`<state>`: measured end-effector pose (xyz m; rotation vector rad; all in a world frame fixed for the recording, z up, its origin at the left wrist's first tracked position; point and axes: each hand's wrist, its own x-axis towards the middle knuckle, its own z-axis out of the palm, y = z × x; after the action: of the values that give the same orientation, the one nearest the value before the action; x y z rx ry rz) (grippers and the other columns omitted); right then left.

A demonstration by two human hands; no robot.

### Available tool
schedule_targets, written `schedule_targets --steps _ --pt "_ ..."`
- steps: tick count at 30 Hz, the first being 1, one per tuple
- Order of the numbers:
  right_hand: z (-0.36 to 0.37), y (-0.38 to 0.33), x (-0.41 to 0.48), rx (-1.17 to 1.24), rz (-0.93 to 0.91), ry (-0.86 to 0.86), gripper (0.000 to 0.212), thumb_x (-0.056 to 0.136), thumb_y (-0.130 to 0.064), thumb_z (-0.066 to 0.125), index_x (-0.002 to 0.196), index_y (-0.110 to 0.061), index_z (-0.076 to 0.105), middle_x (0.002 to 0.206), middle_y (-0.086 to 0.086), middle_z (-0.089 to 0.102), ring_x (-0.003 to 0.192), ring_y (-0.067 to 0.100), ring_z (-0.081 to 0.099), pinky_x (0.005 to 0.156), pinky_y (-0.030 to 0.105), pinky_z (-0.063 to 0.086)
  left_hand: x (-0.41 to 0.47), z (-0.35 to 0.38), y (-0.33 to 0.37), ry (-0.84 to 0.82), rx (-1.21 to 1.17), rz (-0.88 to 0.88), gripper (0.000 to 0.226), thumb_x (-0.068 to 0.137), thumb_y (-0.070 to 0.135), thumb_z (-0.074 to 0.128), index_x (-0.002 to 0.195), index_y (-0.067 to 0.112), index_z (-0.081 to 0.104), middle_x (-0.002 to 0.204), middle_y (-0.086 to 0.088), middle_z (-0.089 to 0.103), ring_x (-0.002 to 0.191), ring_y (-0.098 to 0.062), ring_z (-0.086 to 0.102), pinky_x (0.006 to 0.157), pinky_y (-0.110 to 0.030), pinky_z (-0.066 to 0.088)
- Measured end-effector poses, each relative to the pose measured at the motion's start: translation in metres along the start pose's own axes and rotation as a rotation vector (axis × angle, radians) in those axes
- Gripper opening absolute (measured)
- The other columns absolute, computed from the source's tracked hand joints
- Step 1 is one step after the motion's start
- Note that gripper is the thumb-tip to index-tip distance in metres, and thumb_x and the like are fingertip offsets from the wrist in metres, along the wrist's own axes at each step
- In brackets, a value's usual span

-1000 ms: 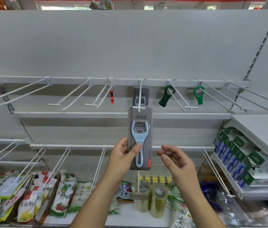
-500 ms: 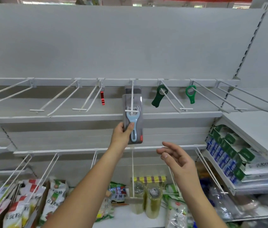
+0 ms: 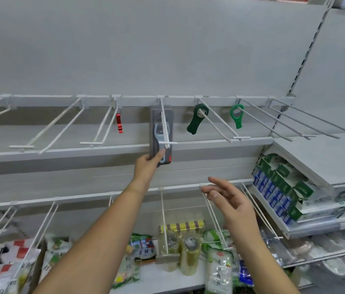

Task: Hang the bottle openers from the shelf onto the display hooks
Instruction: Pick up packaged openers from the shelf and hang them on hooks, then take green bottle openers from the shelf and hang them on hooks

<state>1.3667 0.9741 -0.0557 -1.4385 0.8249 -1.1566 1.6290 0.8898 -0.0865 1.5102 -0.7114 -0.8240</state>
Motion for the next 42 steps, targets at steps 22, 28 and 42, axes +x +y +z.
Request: schedule_targets --steps 22,28,42 --pt "-0.153 -0.026 -0.069 -0.053 -0.141 0.211 0.034 0.092 -0.003 0.064 0.122 -0.019 0.064 0.111 0.002 0.072 0.11 0.017 0.067 0.095 0.028 0.054 -0.245 0.124 0.015 -0.421 0.044 0.576 0.045 0.086 0.039 0.063 0.129 0.028 0.058 0.129 0.009 0.064 0.127 -0.016 0.057 0.11 -0.047 0.044" --pt "-0.307 -0.05 -0.118 -0.093 -0.155 0.35 0.03 0.093 -0.01 0.067 0.121 -0.019 0.065 0.11 0.001 0.073 0.108 0.015 0.068 0.093 0.025 0.054 -0.318 0.276 0.014 -0.557 0.02 0.569 0.047 0.086 0.043 0.062 0.13 0.027 0.058 0.127 0.009 0.064 0.124 -0.015 0.058 0.108 -0.046 0.047" --pt "-0.601 -0.07 -0.194 -0.187 -0.137 0.729 0.033 0.088 -0.026 0.069 0.12 -0.026 0.066 0.111 -0.001 0.072 0.106 0.02 0.068 0.094 0.046 0.055 -0.423 0.58 0.019 -0.917 -0.009 0.573 0.04 0.087 0.037 0.062 0.127 0.031 0.059 0.126 0.011 0.064 0.123 -0.011 0.059 0.108 -0.045 0.047"
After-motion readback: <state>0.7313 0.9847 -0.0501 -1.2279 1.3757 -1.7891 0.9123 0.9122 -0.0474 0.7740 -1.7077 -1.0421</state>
